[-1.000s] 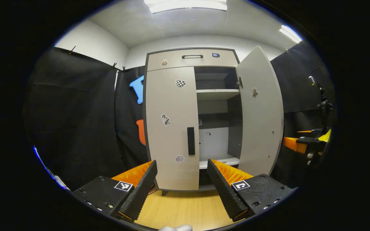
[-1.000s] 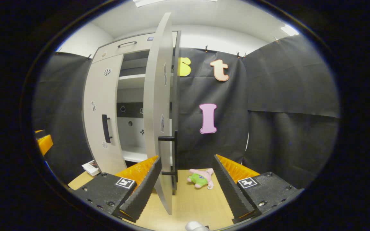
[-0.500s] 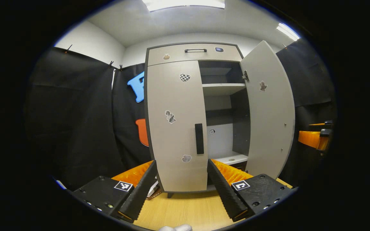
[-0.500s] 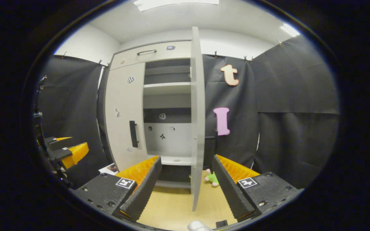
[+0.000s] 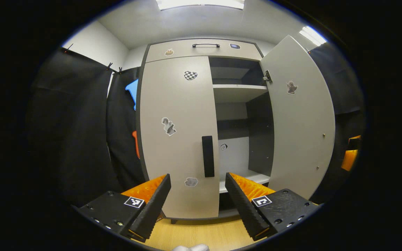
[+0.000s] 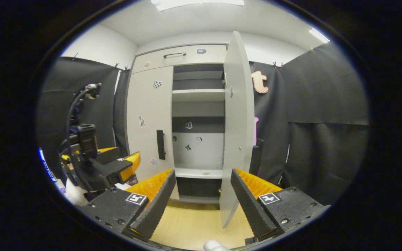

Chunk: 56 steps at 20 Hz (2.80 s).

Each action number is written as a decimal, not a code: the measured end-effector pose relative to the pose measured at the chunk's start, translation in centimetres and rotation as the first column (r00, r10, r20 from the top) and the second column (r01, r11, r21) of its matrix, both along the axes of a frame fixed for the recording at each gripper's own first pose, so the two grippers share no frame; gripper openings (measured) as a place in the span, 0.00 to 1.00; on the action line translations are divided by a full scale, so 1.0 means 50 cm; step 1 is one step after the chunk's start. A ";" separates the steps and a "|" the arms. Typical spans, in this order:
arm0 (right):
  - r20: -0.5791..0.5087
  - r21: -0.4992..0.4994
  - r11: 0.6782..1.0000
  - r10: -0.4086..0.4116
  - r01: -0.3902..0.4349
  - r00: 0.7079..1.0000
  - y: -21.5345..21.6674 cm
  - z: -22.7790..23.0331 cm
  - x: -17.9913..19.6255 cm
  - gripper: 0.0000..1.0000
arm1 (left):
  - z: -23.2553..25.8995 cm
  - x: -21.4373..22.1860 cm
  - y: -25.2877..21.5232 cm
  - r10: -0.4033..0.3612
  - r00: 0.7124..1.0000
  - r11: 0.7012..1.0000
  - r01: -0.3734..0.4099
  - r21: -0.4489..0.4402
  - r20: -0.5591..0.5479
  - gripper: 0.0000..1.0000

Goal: Open the right door of the double-door shoe cabinet with the right hand, and open the left door with the left hand.

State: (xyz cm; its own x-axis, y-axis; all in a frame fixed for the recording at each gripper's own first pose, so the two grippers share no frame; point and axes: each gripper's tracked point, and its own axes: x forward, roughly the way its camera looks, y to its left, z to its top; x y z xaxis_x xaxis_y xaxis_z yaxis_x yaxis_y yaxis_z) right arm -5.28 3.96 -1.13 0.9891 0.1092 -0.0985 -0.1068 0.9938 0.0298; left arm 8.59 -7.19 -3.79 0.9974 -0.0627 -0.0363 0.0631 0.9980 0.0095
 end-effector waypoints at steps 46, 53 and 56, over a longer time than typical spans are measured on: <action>-0.018 -0.029 0.999 0.028 -0.028 0.999 0.001 0.010 0.020 0.99 | -0.040 0.249 -0.025 0.012 0.997 1.000 -0.015 -0.028 -0.081 0.19; -0.025 -0.010 0.997 0.075 -0.075 0.997 0.009 -0.011 -0.013 1.00 | -0.037 0.204 0.001 -0.002 0.997 0.999 0.000 -0.039 -0.071 0.12; -0.030 -0.007 0.995 0.098 -0.098 0.995 0.024 -0.013 -0.006 1.00 | -0.033 0.178 0.009 0.006 0.997 0.998 -0.011 -0.060 -0.080 0.13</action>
